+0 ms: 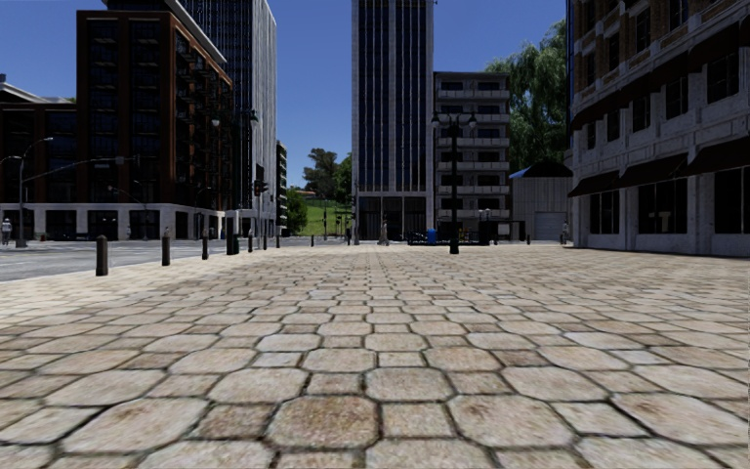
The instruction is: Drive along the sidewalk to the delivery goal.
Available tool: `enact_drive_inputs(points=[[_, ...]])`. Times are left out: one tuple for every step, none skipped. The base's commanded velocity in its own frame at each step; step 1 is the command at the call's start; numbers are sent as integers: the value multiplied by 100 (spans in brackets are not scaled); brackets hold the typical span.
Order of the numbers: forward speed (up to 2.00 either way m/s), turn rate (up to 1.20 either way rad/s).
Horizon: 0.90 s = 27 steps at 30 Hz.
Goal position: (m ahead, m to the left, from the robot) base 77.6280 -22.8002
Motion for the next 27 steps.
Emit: enact_drive_inputs(points=[[200, 0], [200, 0], [200, 0], [200, 0], [200, 0], [200, 0], [200, 0], [200, 0], [200, 0], [200, 0], [200, 0], [200, 0], [200, 0], [200, 0], [200, 0], [200, 0], [200, 0], [200, 0], [200, 0], [200, 0], [200, 0], [200, 0], [200, 0], [200, 0], [200, 0], [200, 0], [200, 0]])
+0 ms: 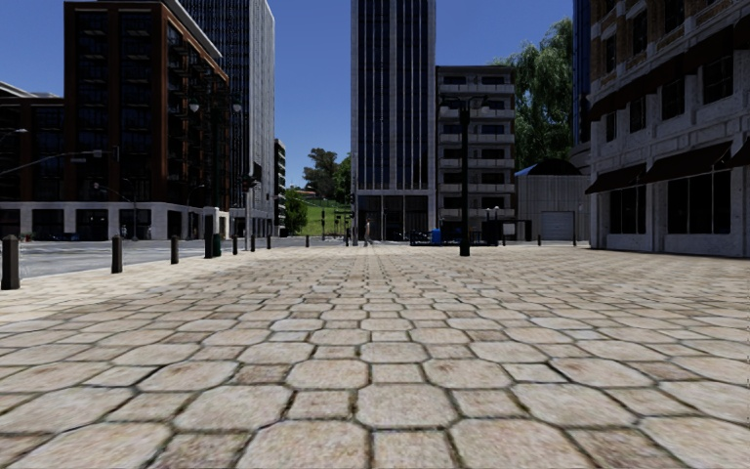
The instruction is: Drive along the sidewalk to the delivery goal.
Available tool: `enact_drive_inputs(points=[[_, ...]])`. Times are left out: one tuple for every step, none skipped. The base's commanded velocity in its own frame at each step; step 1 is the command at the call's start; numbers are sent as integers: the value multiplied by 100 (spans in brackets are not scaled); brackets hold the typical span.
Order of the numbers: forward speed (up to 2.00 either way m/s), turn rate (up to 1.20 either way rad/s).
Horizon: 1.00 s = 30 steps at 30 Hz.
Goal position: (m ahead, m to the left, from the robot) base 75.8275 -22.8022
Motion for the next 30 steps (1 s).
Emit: enact_drive_inputs(points=[[200, 0], [200, 0], [200, 0], [200, 0], [200, 0], [200, 0], [200, 0], [200, 0], [200, 0], [200, 0], [200, 0], [200, 0], [200, 0], [200, 0], [200, 0], [200, 0], [200, 0], [200, 0], [200, 0], [200, 0], [200, 0], [200, 0], [200, 0], [200, 0], [200, 0], [200, 0], [200, 0], [200, 0], [200, 0], [200, 0]])
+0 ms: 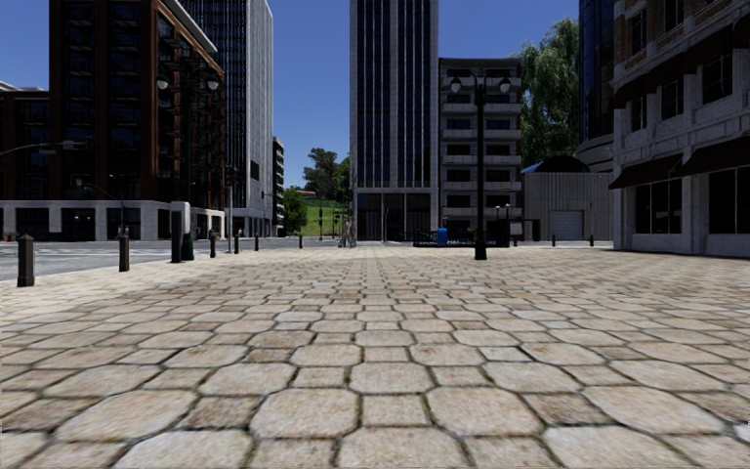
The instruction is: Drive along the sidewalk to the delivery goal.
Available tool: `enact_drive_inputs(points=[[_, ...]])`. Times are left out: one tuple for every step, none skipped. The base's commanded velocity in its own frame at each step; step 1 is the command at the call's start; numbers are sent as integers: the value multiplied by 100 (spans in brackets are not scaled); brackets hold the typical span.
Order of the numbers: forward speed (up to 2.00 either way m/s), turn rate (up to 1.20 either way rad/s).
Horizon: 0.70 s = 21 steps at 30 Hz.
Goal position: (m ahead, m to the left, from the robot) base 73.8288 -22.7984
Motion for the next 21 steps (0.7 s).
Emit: enact_drive_inputs(points=[[200, 0], [200, 0], [200, 0], [200, 0], [200, 0], [200, 0], [200, 0], [200, 0], [200, 0], [200, 0], [200, 0], [200, 0], [200, 0], [200, 0], [200, 0], [200, 0], [200, 0], [200, 0], [200, 0], [200, 0], [200, 0]])
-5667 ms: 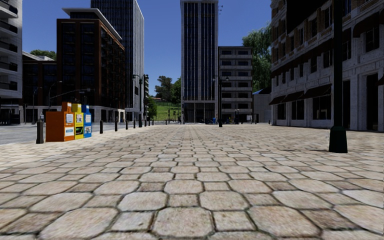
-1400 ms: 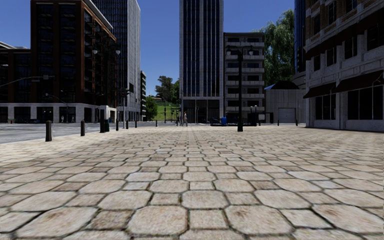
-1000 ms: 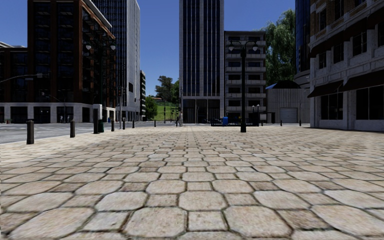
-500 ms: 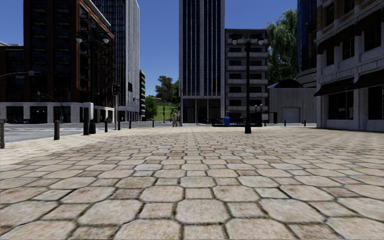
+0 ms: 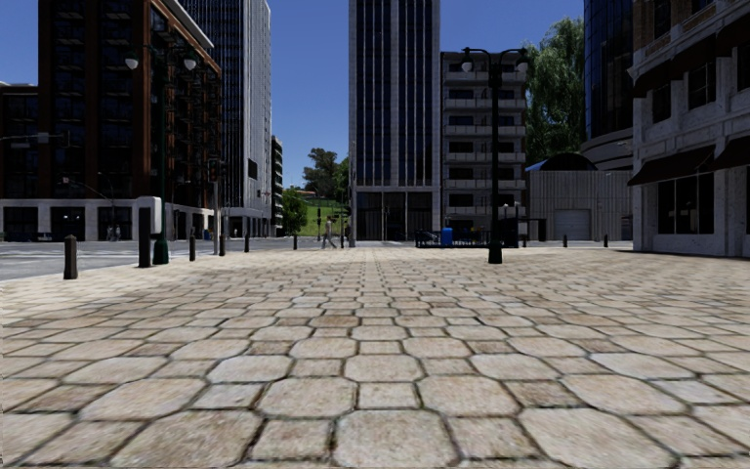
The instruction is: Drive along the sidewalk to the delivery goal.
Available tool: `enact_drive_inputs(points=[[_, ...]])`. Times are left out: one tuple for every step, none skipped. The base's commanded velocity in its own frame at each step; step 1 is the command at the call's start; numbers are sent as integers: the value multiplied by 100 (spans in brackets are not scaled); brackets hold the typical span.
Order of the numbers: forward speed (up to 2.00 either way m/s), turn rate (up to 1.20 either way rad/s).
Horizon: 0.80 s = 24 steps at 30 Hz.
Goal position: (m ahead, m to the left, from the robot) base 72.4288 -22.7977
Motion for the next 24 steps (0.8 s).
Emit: enact_drive_inputs(points=[[200, 0], [200, 0], [200, 0], [200, 0], [200, 0], [200, 0], [200, 0], [200, 0], [200, 0], [200, 0], [200, 0], [200, 0], [200, 0], [200, 0], [200, 0], [200, 0], [200, 0], [200, 0], [200, 0], [200, 0], [200, 0], [200, 0], [200, 0], [200, 0]])
